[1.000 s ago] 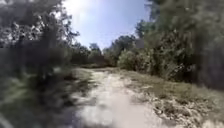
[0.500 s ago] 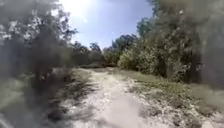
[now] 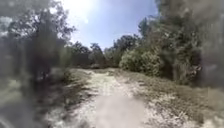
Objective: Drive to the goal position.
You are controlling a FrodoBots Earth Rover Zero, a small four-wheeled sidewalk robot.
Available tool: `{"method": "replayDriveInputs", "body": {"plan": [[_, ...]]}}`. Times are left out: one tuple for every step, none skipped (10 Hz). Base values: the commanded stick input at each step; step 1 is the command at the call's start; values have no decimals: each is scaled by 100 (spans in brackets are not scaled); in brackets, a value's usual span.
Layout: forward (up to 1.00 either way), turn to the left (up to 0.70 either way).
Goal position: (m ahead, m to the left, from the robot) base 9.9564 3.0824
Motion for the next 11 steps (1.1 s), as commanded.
{"method": "replayDriveInputs", "body": {"plan": [[70, 0], [70, 0], [70, 0], [70, 0], [70, 0], [70, 0], [70, 0], [70, 0], [70, 0], [70, 0], [70, 0]]}}
